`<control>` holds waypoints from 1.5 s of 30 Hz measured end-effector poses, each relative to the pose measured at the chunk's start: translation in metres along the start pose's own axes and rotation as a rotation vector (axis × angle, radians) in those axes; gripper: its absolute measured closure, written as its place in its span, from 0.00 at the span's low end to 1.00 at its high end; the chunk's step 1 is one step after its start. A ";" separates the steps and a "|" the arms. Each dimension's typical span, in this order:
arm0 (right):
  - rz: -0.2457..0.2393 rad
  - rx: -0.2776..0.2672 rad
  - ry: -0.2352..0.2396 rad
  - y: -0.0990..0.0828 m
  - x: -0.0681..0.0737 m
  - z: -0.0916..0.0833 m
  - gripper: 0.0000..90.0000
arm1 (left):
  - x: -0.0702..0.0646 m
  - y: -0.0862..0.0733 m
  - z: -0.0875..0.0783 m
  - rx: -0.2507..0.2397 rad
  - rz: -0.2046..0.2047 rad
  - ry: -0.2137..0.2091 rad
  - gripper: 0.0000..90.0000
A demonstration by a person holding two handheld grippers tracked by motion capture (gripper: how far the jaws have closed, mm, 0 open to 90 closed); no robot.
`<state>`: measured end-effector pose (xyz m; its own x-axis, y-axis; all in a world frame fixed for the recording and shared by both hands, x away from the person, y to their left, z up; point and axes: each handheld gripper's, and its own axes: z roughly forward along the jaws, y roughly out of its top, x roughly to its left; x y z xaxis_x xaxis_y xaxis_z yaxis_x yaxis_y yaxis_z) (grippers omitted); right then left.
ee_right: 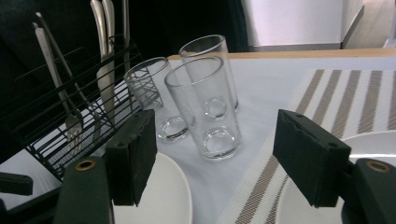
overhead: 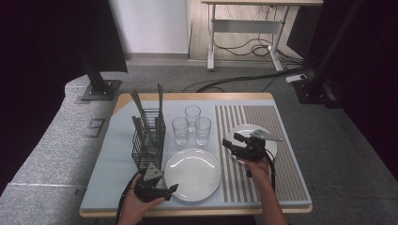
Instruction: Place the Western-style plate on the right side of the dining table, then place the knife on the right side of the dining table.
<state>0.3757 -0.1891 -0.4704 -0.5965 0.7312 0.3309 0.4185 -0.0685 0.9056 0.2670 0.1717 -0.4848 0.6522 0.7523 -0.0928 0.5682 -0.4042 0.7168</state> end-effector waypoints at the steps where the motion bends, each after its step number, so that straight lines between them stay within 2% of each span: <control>1: -0.007 0.007 0.006 -0.001 0.003 0.002 0.34 | 0.000 0.000 0.000 0.000 -0.001 0.000 0.28; 21: -0.044 0.034 0.045 0.001 0.020 0.016 0.34 | 0.003 -0.003 0.000 0.005 -0.009 0.006 0.28; 33: -0.053 0.052 0.060 0.010 0.030 0.032 0.35 | 0.009 -0.003 -0.005 -0.015 -0.008 -0.003 0.28; 39: -0.058 0.043 0.070 0.019 0.036 0.039 0.35 | 0.010 -0.003 -0.009 -0.028 -0.011 -0.010 0.28; 45: -0.057 0.026 0.099 0.030 0.043 0.045 0.35 | 0.009 -0.002 -0.010 -0.028 -0.001 -0.021 0.28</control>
<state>0.3931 -0.1290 -0.4406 -0.6840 0.6627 0.3050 0.3988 -0.0103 0.9170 0.2671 0.1847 -0.4798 0.6622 0.7416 -0.1075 0.5546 -0.3886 0.7359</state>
